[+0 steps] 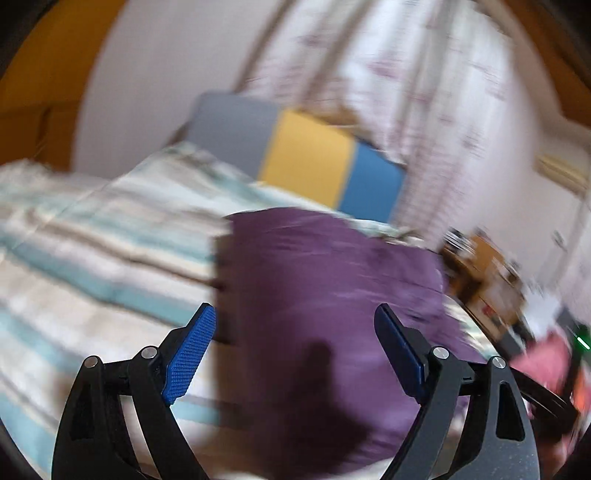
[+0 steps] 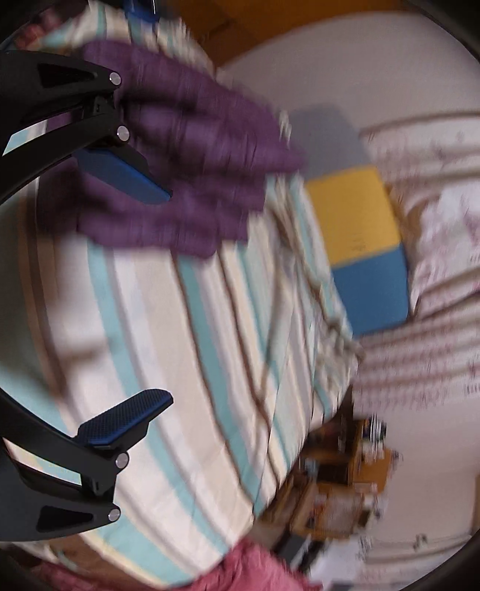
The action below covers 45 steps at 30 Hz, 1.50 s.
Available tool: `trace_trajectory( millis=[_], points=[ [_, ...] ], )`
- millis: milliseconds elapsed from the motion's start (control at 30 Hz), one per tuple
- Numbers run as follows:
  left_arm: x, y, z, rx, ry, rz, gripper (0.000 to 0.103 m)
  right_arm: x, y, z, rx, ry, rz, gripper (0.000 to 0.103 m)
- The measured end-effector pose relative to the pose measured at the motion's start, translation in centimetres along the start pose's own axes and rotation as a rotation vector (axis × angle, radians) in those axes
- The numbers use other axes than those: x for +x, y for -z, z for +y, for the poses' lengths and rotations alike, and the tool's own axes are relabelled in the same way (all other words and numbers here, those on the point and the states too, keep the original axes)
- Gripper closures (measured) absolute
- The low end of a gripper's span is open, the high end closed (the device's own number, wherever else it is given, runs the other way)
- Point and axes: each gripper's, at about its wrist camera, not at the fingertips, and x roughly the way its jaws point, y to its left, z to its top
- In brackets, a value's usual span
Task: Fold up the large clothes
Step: 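Grasp the folded jacket with the right tool and lower it onto the bed while the left tool presses it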
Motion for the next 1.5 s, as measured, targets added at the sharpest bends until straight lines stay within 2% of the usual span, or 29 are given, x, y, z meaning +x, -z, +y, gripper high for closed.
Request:
trace_trajectory(
  millis=[33,100,200,267,300,367,433,467,533,667,767,833,900,933,1033,1067,1100,1167,1200,1367,1500],
  points=[
    [0.5,-0.1,0.9,-0.024,-0.033,0.011,0.016,-0.6,-0.3,0.7,0.002,-0.084,-0.004,0.003],
    [1.5,-0.3,1.9,-0.017,-0.064,0.062,0.016,-1.0,-0.6,1.7,0.004,-0.198,0.013,0.003],
    [3.5,0.3,1.0,0.067,-0.047,0.153,0.026,-0.7,-0.7,3.3,-0.019,-0.275,0.05,0.007],
    [3.7,0.6,0.0,0.11,-0.037,0.157,0.032,0.0,-0.3,4.8,-0.063,-0.293,0.095,0.03],
    [4.0,0.8,-0.4,0.113,-0.022,0.169,0.036,0.6,0.0,5.4,-0.085,-0.296,0.124,0.036],
    [4.4,0.9,-0.6,0.113,0.01,0.19,0.051,2.0,0.6,6.5,-0.13,-0.3,0.201,0.074],
    [5.0,0.9,-1.5,0.15,0.019,0.196,0.058,3.0,1.2,7.2,-0.153,-0.297,0.27,0.09],
    [5.0,1.0,-2.3,0.179,0.027,0.2,0.065,3.1,1.4,7.2,-0.153,-0.289,0.278,0.094],
    [5.3,1.0,-3.3,0.222,0.033,0.208,0.066,2.6,1.5,6.7,-0.144,-0.279,0.279,0.098],
    [6.3,2.0,-4.9,0.275,0.065,0.233,0.066,2.2,2.3,5.4,-0.164,-0.216,0.304,0.099],
    [7.1,3.2,-6.1,0.35,0.032,0.228,0.066,3.9,3.9,4.3,-0.121,-0.186,0.342,0.099],
    [7.3,3.9,-6.8,0.407,-0.003,0.2,0.066,4.5,4.6,4.3,-0.102,-0.181,0.328,0.098],
    [7.3,3.6,-6.4,0.399,-0.002,0.2,0.066,4.1,4.9,4.5,-0.113,-0.177,0.308,0.095],
    [7.3,3.3,-6.1,0.382,0.007,0.203,0.066,3.7,5.0,4.8,-0.129,-0.167,0.291,0.092],
    [6.8,2.6,-5.6,0.337,0.008,0.206,0.063,2.4,4.9,4.8,-0.159,-0.132,0.257,0.063],
    [6.6,2.5,-5.5,0.331,0.007,0.207,0.059,2.1,4.7,4.5,-0.154,-0.124,0.252,0.062],
    [6.2,2.2,-5.4,0.324,0.007,0.204,0.053,1.7,4.4,4.2,-0.136,-0.131,0.252,0.062],
    [5.5,1.7,-5.4,0.299,0.031,0.195,0.029,1.1,3.8,3.5,-0.113,-0.126,0.235,0.062],
    [5.1,1.5,-5.6,0.284,0.045,0.192,0.026,0.5,3.2,3.5,-0.108,-0.12,0.217,0.062],
    [5.6,-1.3,-6.4,0.205,0.051,0.199,0.025,-1.3,-1.0,5.4,-0.112,-0.144,0.12,0.062],
    [9.0,-3.2,-8.0,0.199,0.002,0.295,0.025,0.8,-5.4,8.6,-0.113,-0.124,0.095,0.057]
  ],
)
